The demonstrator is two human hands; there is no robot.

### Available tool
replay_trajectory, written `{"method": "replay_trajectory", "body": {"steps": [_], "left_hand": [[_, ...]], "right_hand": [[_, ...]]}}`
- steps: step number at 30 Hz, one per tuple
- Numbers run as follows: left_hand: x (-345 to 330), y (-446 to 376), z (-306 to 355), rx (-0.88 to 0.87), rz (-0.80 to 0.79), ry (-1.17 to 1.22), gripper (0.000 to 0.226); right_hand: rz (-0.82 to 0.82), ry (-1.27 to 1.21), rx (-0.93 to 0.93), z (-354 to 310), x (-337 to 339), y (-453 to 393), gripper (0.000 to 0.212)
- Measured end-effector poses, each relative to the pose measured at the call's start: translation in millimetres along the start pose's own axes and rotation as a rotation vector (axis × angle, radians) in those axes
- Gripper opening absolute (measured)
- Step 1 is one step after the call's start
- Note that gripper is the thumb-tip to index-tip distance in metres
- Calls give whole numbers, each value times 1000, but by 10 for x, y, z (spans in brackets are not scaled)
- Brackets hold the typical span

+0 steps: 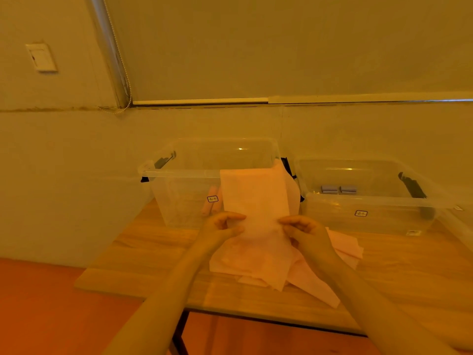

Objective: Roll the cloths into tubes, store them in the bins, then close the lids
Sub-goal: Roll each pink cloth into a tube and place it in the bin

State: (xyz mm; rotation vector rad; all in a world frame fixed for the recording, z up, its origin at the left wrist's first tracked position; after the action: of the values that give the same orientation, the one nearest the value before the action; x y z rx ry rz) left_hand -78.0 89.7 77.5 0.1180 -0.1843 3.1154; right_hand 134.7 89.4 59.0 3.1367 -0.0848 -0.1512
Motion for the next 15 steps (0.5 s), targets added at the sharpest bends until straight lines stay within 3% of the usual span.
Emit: {"method": "replay_trajectory", "body": {"steps": [9, 15], "left_hand": [[-72, 458, -234, 126, -64, -11, 27], [-53, 710, -252, 90, -44, -83, 25]], "right_hand": [[-121, -26, -25, 30, -65, 359, 24], [-169, 150, -11, 130, -88, 537, 23]]}}
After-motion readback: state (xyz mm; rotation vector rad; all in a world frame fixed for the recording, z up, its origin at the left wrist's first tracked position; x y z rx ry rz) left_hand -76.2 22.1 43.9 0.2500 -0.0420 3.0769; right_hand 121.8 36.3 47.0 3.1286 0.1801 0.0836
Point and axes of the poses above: each hand's wrist, its own y-axis away from the middle knuckle, its own x-axis out of the back of the hand, z = x × y, the point moved 10 cm from there along -y, towards the middle knuckle, and after that the axes turned 1 degree about z, right-handed, at the moved point
